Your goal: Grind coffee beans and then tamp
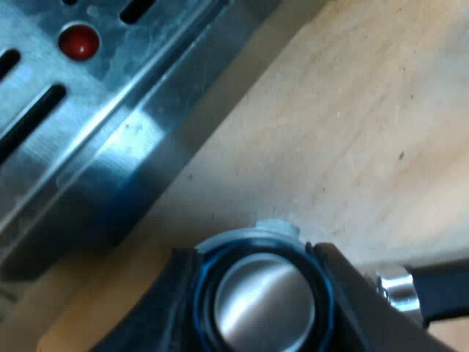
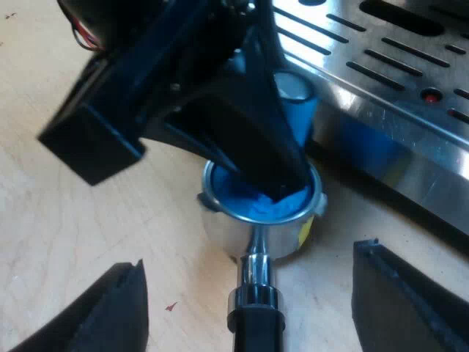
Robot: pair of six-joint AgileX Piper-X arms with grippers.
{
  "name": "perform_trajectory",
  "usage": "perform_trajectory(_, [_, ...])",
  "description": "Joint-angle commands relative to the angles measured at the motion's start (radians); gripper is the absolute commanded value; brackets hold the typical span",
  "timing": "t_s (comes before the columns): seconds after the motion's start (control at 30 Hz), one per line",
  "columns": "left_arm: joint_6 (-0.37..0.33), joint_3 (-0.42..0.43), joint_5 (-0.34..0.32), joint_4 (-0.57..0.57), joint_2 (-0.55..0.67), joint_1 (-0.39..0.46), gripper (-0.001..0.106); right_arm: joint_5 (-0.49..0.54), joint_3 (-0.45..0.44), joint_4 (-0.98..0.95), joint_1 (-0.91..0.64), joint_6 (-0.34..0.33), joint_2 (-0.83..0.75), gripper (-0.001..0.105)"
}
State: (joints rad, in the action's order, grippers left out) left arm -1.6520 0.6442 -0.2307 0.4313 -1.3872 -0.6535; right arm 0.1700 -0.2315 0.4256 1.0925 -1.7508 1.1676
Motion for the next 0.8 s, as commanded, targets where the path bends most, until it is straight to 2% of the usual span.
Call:
perform_trajectory(0.03, [-0.011,-0.064,0.040,0.193,-0.022,-0.006,0.000,-0.004,-0.004,0.012,-0.005,-0.003,-0.001,0.060])
perform_trajectory(0.23, [-0.011,-0.064,0.048,0.185,0.030,-0.006,0.000,-0.004,-0.004,0.012,-0.005,-0.003,-0.001,0.060])
perform_trajectory(0.4, [-0.011,-0.026,0.048,0.185,0.061,-0.006,0.000,-0.004,-0.004,0.012,-0.005,-0.003,-0.001,0.060])
perform_trajectory(0.8, [-0.003,0.184,0.048,0.302,0.066,-0.006,0.000,-0.014,-0.004,0.012,-0.005,-0.003,-0.001,0.060])
